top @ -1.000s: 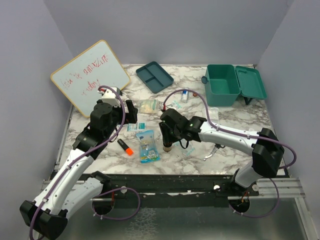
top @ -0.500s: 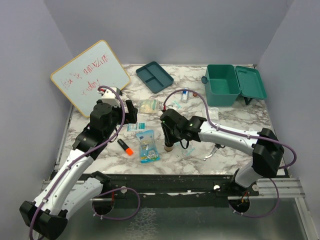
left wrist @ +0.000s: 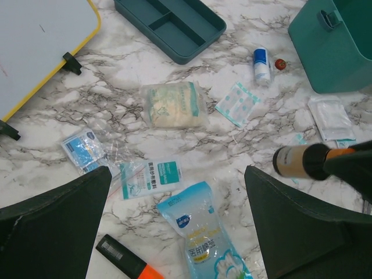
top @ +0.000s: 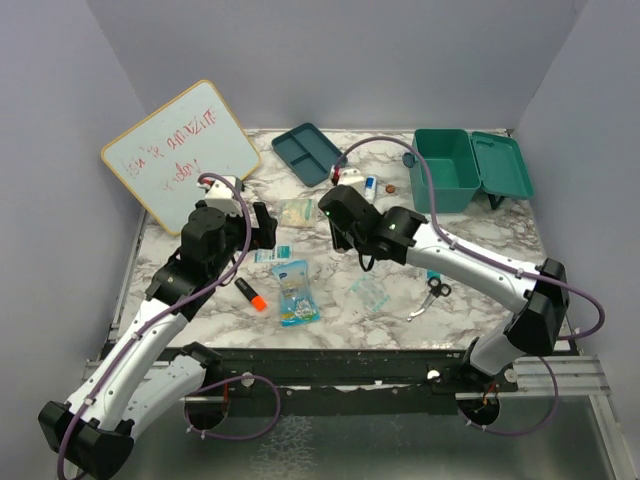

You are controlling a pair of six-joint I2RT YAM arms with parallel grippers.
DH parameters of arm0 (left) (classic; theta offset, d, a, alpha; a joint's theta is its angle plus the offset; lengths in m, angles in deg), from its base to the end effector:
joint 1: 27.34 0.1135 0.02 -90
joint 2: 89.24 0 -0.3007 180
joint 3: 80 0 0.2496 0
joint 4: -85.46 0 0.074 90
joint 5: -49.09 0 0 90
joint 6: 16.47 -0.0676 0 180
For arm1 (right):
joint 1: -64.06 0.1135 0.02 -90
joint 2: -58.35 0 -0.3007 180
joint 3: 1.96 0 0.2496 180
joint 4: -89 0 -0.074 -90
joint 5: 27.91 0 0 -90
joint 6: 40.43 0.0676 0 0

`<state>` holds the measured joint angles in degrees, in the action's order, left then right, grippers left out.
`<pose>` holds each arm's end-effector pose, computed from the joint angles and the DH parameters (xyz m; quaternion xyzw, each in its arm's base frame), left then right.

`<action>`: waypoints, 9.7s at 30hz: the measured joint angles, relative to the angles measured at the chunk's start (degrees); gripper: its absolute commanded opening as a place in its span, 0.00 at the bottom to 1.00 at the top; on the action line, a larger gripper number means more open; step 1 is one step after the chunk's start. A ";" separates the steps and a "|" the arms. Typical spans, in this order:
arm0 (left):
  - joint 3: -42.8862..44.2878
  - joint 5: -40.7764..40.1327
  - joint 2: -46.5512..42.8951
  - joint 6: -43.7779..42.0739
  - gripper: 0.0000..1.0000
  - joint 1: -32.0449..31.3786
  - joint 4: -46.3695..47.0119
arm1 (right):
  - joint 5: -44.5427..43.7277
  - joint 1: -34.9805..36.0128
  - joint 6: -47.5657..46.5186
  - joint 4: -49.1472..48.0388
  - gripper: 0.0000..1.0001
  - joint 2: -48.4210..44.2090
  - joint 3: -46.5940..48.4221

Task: Organize the medicine kit
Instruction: Pick up the pill bottle at the center of the board, then place the pill bottle in the medicine box, then pick up the pill bottle at the center of the board.

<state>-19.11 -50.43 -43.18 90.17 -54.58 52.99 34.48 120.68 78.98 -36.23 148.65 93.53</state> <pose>0.1711 -0.0755 0.3513 0.0255 0.8055 -0.1577 0.5707 0.2226 0.2808 0.3348 -0.1342 0.9051 0.0651 0.3981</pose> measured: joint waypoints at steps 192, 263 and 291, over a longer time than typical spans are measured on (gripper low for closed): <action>1.25 -17.62 26.47 35.08 0.99 -0.61 -20.09 | 31.85 -51.41 -2.05 -10.36 0.80 -21.84 -19.89; 1.09 -11.28 13.07 17.92 0.99 -0.59 -12.39 | -18.88 -55.15 26.88 12.22 0.33 -6.95 -23.96; 0.76 -11.28 10.97 17.97 0.99 -0.59 -12.33 | -1.09 -55.23 6.47 2.36 0.01 -14.99 -0.09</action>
<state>-18.35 -61.71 -32.20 108.14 -55.17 40.66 33.39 65.45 85.45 -33.87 133.66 93.45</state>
